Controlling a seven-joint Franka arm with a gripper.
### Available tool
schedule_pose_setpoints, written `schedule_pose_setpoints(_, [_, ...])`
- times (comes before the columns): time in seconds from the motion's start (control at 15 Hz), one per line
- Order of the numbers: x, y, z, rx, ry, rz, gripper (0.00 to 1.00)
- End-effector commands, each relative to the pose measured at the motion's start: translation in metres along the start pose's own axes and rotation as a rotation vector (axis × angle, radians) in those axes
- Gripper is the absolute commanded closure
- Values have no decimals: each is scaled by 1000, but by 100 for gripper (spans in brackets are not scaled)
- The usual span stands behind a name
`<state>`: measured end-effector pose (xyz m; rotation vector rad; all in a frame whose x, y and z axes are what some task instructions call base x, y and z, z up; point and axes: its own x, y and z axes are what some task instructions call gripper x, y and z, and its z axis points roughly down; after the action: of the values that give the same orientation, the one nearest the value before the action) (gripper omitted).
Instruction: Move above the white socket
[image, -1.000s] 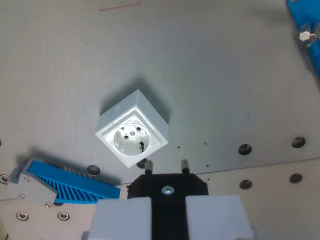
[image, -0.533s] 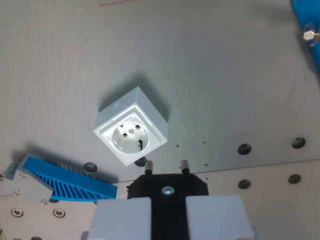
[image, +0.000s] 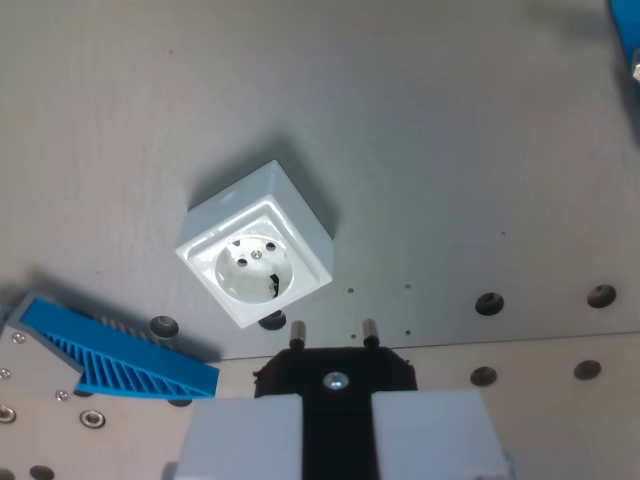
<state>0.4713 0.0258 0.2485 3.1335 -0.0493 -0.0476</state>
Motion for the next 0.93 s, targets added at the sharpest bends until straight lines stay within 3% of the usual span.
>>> schedule_pose_setpoints(0.07, [-7, -3, 13, 4, 99, -134, 100])
schedule_pose_setpoints(0.93, [-29, -15, 61, -13, 104, -342, 100])
